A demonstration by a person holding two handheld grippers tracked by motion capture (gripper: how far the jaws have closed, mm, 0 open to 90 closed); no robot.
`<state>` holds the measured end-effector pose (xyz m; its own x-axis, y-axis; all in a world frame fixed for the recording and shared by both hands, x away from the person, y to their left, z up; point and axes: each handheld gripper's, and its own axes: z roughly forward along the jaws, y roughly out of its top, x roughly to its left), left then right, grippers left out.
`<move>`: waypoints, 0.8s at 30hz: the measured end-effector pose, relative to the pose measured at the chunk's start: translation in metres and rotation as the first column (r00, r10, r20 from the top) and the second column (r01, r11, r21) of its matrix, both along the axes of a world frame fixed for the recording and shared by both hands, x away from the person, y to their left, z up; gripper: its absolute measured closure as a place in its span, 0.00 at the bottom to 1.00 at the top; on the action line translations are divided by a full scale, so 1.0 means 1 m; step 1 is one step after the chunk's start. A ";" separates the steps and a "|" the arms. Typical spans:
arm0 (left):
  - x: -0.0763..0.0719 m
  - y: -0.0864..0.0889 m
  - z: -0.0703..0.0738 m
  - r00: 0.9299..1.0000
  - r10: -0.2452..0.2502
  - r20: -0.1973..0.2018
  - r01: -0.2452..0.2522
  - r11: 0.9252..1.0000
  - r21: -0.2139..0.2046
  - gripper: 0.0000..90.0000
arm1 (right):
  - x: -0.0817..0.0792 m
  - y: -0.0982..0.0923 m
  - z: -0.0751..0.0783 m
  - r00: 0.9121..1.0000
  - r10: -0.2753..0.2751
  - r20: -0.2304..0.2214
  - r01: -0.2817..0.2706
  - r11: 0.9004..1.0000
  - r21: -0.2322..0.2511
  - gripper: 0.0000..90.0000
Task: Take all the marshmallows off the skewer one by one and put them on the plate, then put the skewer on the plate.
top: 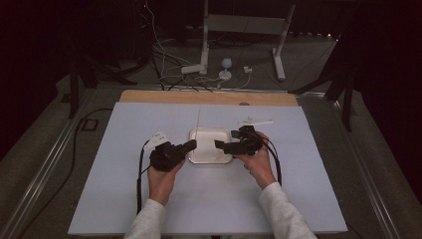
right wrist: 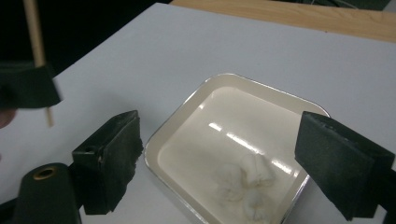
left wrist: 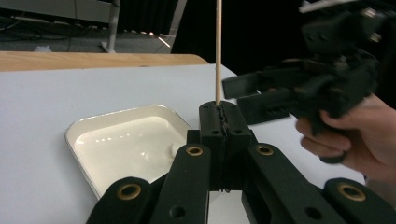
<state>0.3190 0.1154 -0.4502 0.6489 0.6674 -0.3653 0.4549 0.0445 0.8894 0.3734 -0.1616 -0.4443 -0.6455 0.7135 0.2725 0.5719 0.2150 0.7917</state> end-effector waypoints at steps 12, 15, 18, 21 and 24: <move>0.012 -0.007 0.000 0.999 0.025 -0.027 -0.025 1.000 -0.001 1.00 | -0.016 -0.022 -0.007 1.000 0.008 0.011 -0.008 1.000 0.015 0.08; 0.015 -0.008 -0.003 0.999 0.037 -0.040 -0.037 0.999 0.004 1.00 | -0.020 -0.027 -0.004 0.999 0.011 0.033 -0.011 1.000 0.024 0.04; 0.018 -0.009 -0.005 0.998 0.045 -0.052 -0.045 0.999 0.006 1.00 | -0.025 -0.032 -0.002 0.999 0.005 0.045 -0.006 1.000 0.026 0.03; 0.020 -0.012 -0.008 0.997 0.042 -0.059 -0.042 0.999 0.006 1.00 | -0.029 -0.038 -0.002 0.998 -0.007 0.058 0.005 0.999 0.033 0.02; 0.023 -0.014 -0.012 0.996 0.048 -0.071 -0.047 0.999 0.012 1.00 | -0.032 -0.047 -0.004 0.998 -0.020 0.061 0.017 0.999 0.048 0.01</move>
